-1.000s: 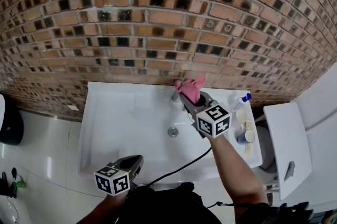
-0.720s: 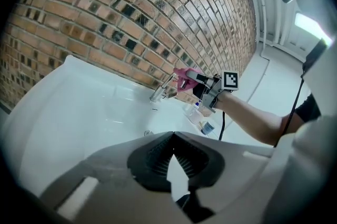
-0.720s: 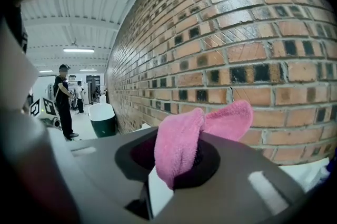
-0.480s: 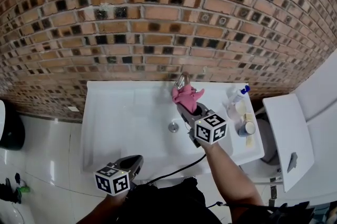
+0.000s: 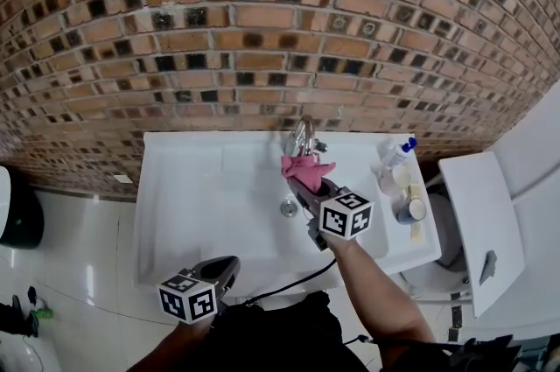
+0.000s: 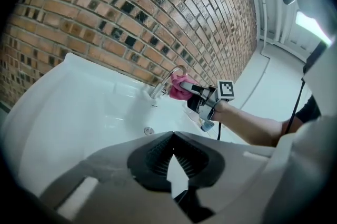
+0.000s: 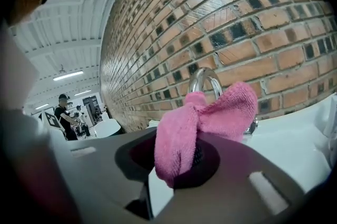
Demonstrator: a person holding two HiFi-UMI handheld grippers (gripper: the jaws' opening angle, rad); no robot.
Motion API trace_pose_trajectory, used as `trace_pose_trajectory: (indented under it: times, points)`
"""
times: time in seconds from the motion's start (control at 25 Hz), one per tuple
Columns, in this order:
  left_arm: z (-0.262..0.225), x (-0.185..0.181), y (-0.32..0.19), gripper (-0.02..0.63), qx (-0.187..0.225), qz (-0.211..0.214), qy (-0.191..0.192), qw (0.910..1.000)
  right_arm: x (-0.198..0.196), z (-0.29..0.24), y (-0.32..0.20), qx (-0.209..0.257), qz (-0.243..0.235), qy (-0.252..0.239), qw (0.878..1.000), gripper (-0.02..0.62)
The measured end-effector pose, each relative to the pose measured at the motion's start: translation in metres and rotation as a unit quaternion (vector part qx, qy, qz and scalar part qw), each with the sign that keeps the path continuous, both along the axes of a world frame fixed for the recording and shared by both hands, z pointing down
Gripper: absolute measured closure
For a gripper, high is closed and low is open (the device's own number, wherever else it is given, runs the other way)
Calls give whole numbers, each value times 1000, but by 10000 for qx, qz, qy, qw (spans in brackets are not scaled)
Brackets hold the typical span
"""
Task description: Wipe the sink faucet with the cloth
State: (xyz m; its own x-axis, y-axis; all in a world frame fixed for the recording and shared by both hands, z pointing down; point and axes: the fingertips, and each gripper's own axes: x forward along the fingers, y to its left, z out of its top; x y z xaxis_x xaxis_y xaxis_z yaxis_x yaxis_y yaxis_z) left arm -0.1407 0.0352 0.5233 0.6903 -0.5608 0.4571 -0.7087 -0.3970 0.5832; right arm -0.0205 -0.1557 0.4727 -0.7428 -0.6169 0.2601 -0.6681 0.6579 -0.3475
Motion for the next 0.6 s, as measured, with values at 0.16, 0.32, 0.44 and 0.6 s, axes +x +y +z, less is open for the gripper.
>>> trace_pose_trajectory:
  times: [0.16,0.32,0.44,0.6]
  points:
    - [1,2,0,602,-21,-73,18,10000,-1,6,3,-89,-51,-39,9999,540]
    - [1,4,-1,601,-24,-158,29,9999,3,25,1,-428,-12,-104,9990,540]
    - [2,2,0,603,-47,-246,9,9997,10,46,-3,-901,168,-402,9950,540]
    - [4,-10,-1,603,-125,-503,-65,9986,13,73,-22,-1641,568,-1458,9740,540]
